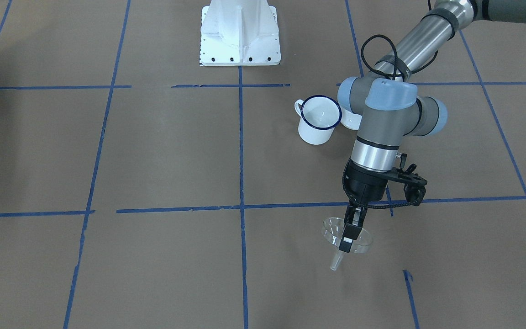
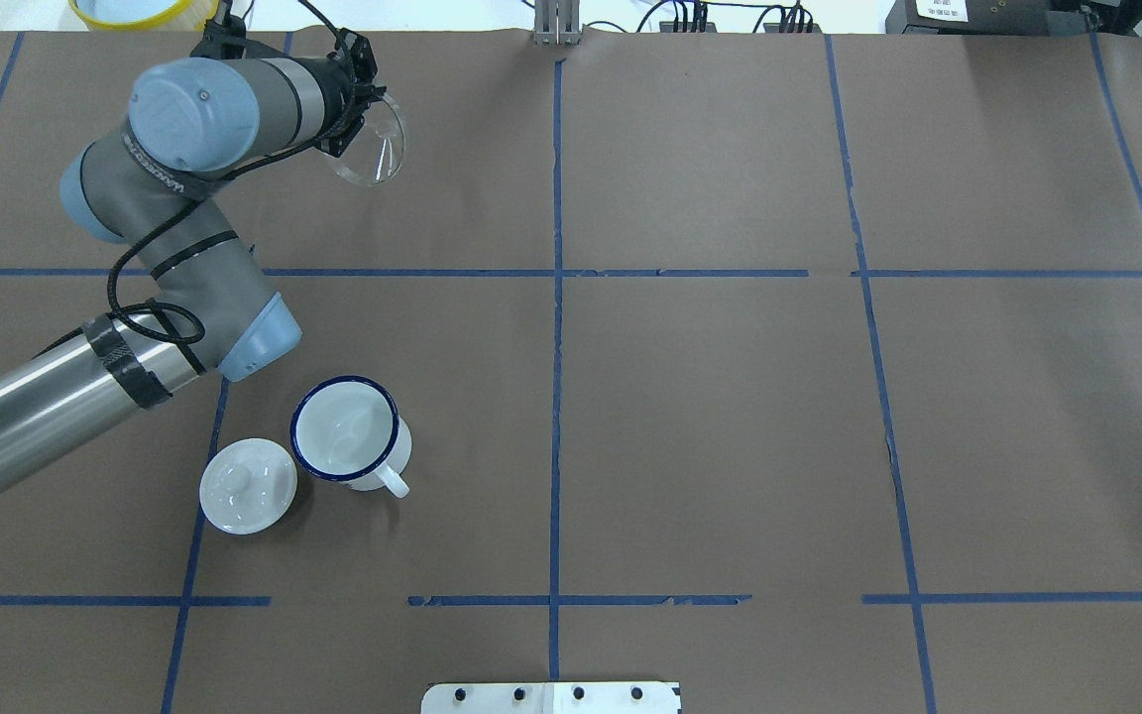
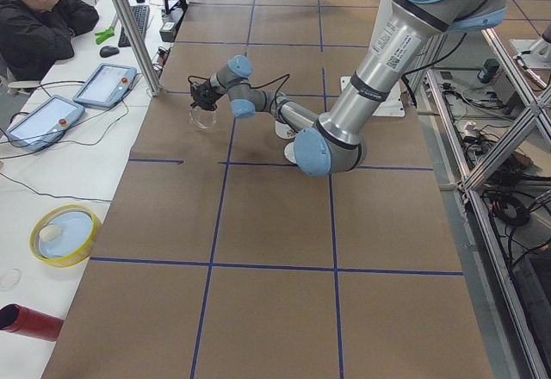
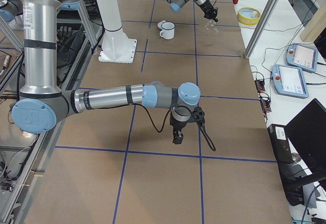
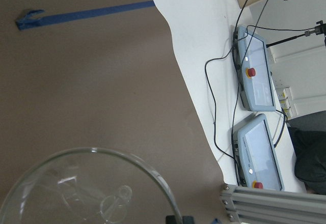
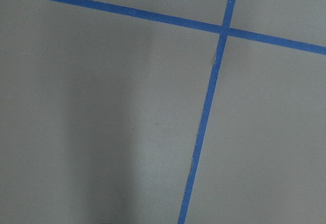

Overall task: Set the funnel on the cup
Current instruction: 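Lift the glass funnel and carry it toward the white mug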

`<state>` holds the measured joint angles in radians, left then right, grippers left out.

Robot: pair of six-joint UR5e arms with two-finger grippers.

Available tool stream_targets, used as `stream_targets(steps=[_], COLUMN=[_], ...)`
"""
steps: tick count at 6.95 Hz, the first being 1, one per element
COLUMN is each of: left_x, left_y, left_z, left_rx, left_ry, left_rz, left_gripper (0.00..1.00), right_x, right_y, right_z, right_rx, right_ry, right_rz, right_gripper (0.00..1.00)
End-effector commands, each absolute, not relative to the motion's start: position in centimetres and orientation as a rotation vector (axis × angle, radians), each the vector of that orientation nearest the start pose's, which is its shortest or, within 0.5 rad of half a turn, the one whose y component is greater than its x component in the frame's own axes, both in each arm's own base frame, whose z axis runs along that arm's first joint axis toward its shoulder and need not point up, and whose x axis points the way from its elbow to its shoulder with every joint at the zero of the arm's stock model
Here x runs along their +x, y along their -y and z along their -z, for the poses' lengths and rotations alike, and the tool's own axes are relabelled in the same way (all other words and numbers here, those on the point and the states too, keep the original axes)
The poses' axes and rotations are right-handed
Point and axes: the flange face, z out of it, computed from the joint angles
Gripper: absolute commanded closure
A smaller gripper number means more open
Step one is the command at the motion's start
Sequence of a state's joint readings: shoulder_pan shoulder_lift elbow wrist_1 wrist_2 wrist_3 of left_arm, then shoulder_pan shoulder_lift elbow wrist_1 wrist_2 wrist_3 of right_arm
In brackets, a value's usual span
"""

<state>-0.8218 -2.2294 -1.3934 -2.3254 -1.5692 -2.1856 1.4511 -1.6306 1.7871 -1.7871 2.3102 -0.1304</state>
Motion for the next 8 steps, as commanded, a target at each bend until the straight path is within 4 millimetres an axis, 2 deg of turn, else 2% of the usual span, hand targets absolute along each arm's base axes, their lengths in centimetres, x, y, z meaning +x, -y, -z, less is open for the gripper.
stream_targets(steps=[1,3,4,5,6,7,8], left_x=[36.0,31.9,30.2,29.5,30.3,32.9,34.4], left_y=[59.3,52.8,50.2,48.5,47.7,45.9,45.1], left_z=[-18.8,-13.5,-12.2,-12.5,-13.1,-14.1,-14.6], left_rx=[0.111,0.043,0.009,-0.058,-0.134,-0.178,-0.186], left_ry=[-1.279,-1.107,-1.021,-0.924,-0.833,-0.730,-0.698], left_rz=[1.035,0.877,0.829,0.800,0.737,0.635,0.572], left_gripper=[1.00,1.00,1.00,1.00,1.00,1.00,1.00], right_x=[1.1,1.1,1.1,1.1,1.1,1.1,1.1], right_y=[46.2,46.2,46.2,46.2,46.2,46.2,46.2], right_z=[-60.5,-60.5,-60.5,-60.5,-60.5,-60.4,-60.5], right_rx=[-0.053,-0.053,-0.053,-0.053,-0.053,-0.052,-0.053], right_ry=[0.741,0.741,0.741,0.741,0.741,0.741,0.741], right_rz=[0.216,0.216,0.216,0.216,0.216,0.217,0.216], right_gripper=[0.00,0.00,0.00,0.00,0.00,0.00,0.00])
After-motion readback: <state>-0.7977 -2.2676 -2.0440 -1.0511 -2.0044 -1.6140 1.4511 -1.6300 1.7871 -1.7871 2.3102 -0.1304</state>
